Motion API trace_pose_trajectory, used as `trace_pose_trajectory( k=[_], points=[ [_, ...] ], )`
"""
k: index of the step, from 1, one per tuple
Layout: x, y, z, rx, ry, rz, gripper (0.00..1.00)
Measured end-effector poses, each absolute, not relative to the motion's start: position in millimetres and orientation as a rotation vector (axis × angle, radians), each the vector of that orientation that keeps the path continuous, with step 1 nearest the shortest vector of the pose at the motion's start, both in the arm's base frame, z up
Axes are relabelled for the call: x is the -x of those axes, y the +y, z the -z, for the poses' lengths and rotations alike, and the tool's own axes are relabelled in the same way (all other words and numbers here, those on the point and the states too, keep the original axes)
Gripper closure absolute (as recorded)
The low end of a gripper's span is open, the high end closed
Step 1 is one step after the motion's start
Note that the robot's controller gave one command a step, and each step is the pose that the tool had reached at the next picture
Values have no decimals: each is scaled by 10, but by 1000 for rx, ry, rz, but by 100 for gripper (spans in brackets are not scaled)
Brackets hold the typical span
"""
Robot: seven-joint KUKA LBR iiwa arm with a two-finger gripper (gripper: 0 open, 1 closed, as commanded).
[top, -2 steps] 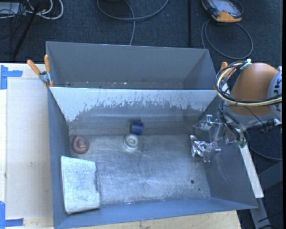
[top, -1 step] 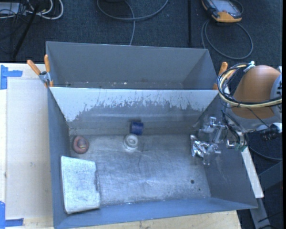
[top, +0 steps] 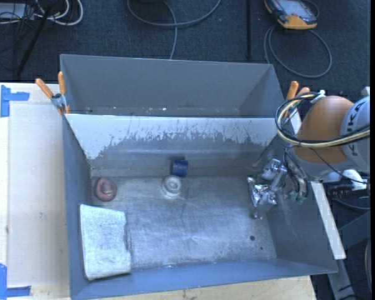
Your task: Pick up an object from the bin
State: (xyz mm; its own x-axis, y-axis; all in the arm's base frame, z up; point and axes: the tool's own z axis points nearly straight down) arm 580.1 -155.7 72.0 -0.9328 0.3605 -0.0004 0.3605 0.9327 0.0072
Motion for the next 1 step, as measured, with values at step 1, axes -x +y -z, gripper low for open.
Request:
trace_pose_trajectory(
  k=[1],
  points=[
    [-5810,-1541,-727,-569,3090,-5,0]
  ],
)
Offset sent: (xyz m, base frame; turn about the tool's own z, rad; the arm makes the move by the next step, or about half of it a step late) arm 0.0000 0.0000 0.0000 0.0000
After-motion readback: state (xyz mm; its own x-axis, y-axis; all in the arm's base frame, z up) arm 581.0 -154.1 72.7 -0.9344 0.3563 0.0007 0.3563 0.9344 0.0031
